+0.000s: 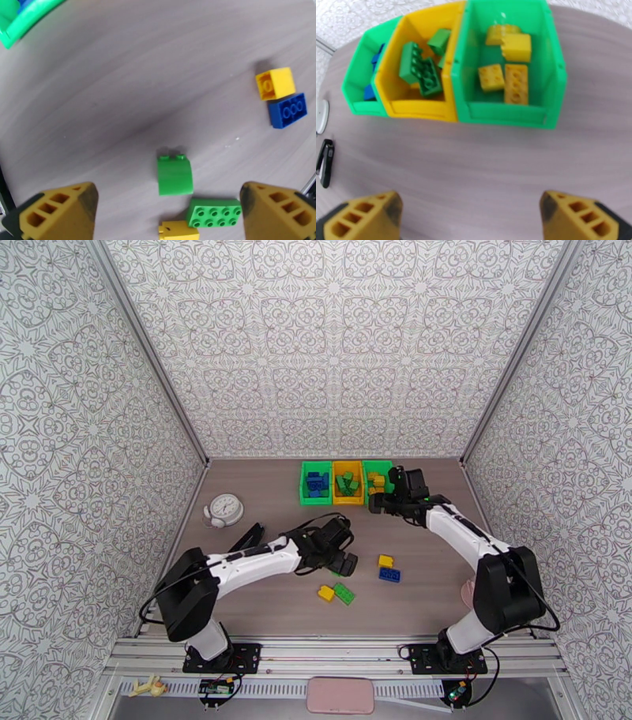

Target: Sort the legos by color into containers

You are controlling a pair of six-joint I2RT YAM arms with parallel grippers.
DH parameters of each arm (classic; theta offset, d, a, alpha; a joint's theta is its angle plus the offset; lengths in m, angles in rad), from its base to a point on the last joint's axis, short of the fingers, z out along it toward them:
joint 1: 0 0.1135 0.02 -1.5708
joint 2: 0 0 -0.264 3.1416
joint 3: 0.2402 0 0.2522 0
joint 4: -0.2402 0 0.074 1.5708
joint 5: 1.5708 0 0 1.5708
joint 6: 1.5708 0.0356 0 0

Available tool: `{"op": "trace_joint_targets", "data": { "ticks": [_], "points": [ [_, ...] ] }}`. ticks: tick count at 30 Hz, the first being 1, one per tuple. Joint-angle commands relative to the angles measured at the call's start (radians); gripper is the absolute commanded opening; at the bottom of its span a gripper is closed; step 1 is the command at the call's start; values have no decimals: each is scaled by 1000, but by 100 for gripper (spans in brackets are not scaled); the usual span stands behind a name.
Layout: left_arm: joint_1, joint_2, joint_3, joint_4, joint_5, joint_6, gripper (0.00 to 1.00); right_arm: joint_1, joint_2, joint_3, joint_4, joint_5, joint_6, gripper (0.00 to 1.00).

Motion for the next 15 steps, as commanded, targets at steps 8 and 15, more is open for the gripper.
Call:
{"op": "trace_joint_targets", "data": {
  "ticks": [8,15],
  "points": [
    [-5,197,182,-221,100,-16,89,-5,-106,-80,-33,50,0,95],
    [-1,265,233,-265,105,-27,72,-5,-126,-89,-46,47,0,95]
  ]
}}
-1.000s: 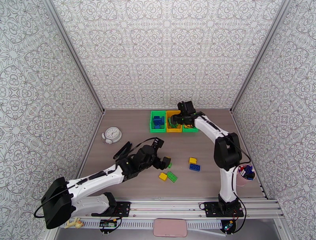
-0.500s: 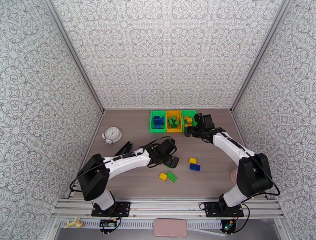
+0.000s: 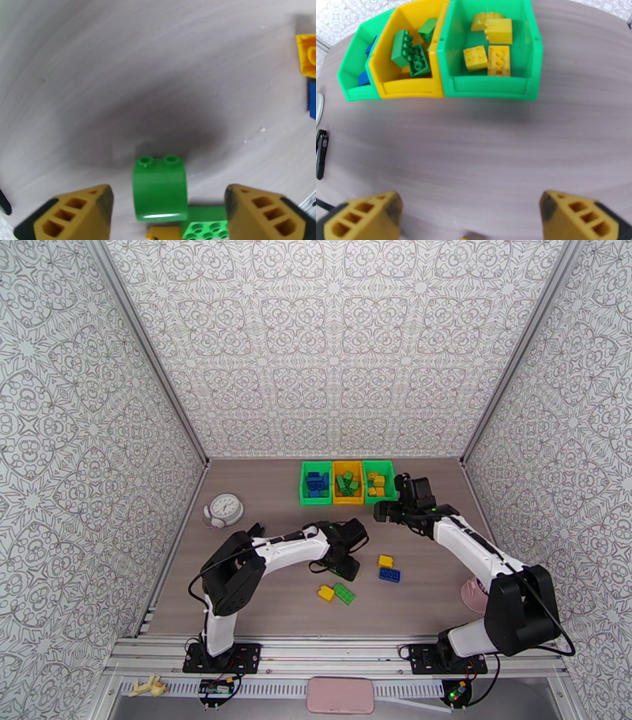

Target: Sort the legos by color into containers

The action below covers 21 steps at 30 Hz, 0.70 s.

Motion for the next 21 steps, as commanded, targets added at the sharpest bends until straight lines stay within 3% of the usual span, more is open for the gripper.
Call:
{"op": "trace_joint_targets", "data": {
  "ticks": [1,13,21],
  "points": [
    [0,23,31,-54,11,-18,70,-4,-28,-20,-25,20,0,95],
    [27,43,45,-47,-16,-21,30,-4,-31,-27,-32,13,4,95],
    [32,-50,11,78,-98,19,28,-4,-21,-36,-9,2,32,95]
  ]
}}
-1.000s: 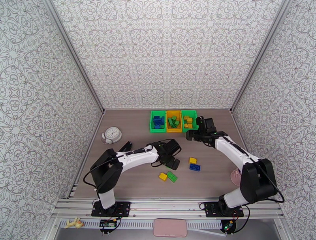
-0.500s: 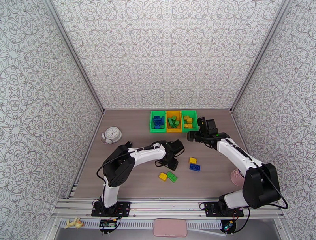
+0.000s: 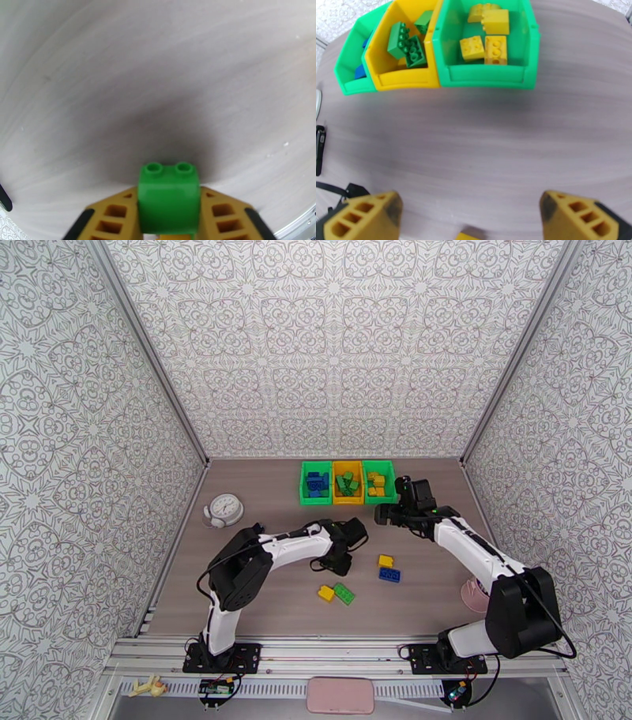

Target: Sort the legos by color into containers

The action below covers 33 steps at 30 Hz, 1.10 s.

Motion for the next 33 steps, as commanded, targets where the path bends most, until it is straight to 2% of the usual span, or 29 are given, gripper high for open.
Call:
{"op": "trace_joint_targets", "data": {
  "ticks": [1,8,15,24,29,33],
  "points": [
    [13,-84,-7,103,-69,34,28,-4,-10,-23,9,-2,28,95],
    [62,-141,6,318,-129,93,26,-4,-30,-59,38,9,54,96],
    [139,-88,104,469,-173,171,26,-5,-43,-75,53,11,79,96],
    [250,146,426,510,-96,194,26,-4,-53,-72,54,22,75,96],
    [279,326,707,439,-72,222,28,-4,-85,-79,34,42,78,96],
    [293,434,845,423,-55,222,29,-4,-120,-97,21,62,84,96]
  ]
}}
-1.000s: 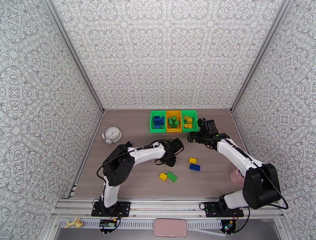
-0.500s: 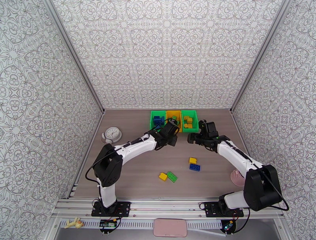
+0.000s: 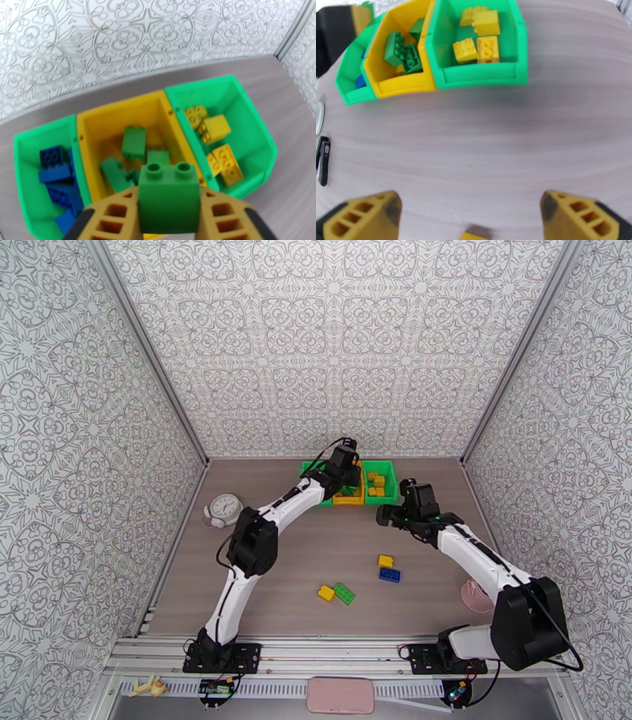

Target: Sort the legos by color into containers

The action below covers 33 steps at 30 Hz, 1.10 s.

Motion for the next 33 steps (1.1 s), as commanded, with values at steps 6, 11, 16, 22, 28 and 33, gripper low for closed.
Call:
{"op": "trace_joint_targets", "data": {
  "ticks": [6,11,16,22,28,33],
  "points": [
    [22,167,238,-33,48,17,44,-4,-84,-51,-59,40,7,96],
    [24,109,183,-37,44,46,71,-3,-108,-57,-89,41,-17,96],
    [19,-86,-91,88,46,63,82,-5,-121,-74,-89,55,-7,96],
    [-9,-368,-500,251,113,120,97,-5,-139,-98,-88,85,92,100],
    [-67,-633,-989,602,195,153,100,-6,-81,-91,-156,25,154,97],
    [-146,-774,-1246,697,208,228,100,-3,-29,-89,-212,3,179,94]
  ]
}}
